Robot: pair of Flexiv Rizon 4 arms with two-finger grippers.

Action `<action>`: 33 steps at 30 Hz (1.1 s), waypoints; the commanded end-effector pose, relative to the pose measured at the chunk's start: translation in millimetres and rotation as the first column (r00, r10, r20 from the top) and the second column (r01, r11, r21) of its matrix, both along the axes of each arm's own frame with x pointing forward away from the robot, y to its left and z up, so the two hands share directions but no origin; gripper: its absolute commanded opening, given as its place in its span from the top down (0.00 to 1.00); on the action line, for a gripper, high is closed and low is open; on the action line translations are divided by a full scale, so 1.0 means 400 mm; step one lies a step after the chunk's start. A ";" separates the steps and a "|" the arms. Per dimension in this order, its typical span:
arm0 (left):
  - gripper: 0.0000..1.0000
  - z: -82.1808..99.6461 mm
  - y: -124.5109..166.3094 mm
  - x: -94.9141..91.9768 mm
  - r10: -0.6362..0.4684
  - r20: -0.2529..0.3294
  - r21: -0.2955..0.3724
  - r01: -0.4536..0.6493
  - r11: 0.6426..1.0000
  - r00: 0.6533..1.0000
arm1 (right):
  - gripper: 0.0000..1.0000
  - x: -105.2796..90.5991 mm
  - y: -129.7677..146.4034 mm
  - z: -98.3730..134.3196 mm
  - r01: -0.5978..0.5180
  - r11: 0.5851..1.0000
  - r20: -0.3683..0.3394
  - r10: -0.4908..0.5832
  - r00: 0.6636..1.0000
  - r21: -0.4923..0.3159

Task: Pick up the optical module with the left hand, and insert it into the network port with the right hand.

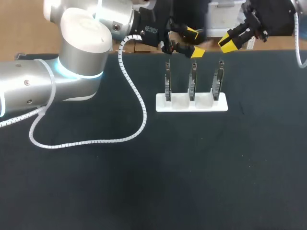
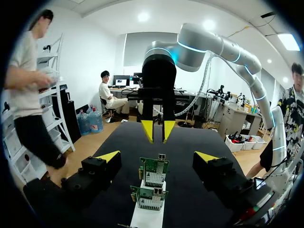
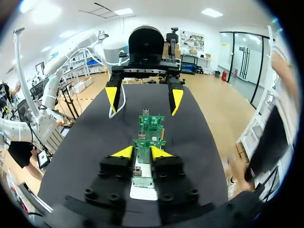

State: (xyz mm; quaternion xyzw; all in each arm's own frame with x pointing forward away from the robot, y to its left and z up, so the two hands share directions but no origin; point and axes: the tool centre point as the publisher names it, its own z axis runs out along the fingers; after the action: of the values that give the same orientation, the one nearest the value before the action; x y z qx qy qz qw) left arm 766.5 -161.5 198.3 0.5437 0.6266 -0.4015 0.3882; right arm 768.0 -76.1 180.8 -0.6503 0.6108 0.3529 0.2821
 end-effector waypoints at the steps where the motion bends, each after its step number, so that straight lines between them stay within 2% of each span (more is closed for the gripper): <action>1: 0.00 0.000 -0.001 -0.001 0.001 0.001 0.002 -0.001 1.000 1.000 | 1.00 -0.001 0.000 0.000 0.001 1.000 0.001 -0.001 1.000 0.000; 6: 0.00 0.000 -0.001 -0.001 0.001 0.001 0.002 -0.001 1.000 1.000 | 1.00 -0.001 0.002 -0.003 -0.003 1.000 -0.002 0.003 1.000 0.003; 15: 0.00 0.000 -0.001 -0.001 0.001 0.001 0.002 -0.001 1.000 1.000 | 1.00 -0.006 0.000 -0.052 0.009 1.000 -0.049 -0.008 0.999 0.016; 33: 0.00 0.000 -0.001 -0.001 0.001 0.001 0.002 -0.001 1.000 1.000 | 1.00 -0.022 -0.002 -0.097 0.035 0.999 -0.087 -0.032 0.996 0.034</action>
State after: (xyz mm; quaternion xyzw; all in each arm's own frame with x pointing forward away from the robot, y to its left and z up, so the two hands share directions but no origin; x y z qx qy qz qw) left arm 766.5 -161.6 198.3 0.5437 0.6266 -0.4014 0.3882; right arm 761.1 -75.5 145.6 -0.6203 0.6265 0.3865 0.2709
